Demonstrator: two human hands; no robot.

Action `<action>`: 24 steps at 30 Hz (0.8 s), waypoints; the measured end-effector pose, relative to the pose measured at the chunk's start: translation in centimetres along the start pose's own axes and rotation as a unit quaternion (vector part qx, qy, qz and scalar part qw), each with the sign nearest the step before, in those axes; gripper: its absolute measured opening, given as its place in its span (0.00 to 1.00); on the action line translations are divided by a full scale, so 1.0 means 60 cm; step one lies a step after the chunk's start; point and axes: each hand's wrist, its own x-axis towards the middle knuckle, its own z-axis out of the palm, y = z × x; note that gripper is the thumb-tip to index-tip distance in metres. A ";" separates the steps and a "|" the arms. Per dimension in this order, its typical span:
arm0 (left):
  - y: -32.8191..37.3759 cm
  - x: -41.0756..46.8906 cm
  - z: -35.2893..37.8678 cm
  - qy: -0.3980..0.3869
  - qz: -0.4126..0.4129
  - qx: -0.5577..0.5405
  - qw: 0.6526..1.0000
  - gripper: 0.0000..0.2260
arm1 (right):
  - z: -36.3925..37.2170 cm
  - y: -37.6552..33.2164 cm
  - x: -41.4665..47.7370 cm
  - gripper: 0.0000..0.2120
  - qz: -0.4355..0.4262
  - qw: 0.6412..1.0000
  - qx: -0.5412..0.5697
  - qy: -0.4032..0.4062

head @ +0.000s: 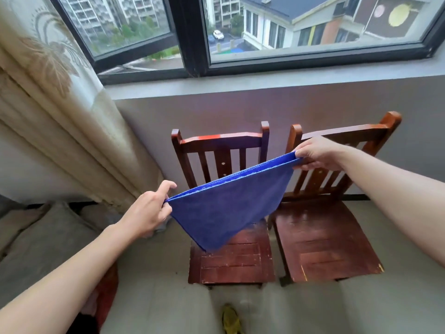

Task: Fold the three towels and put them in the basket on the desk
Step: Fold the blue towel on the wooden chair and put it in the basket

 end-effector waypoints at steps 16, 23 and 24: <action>-0.170 0.181 0.099 -0.030 -0.095 0.077 0.992 0.08 | 0.142 0.087 0.124 0.13 -0.210 0.905 -0.369 0.030; -0.194 0.199 0.183 -0.038 -0.087 0.099 0.990 0.06 | 0.173 0.176 0.189 0.10 -0.247 0.888 -0.386 0.035; -0.196 0.192 0.199 -0.046 -0.084 0.101 0.990 0.06 | 0.180 0.197 0.192 0.10 -0.245 0.889 -0.386 0.026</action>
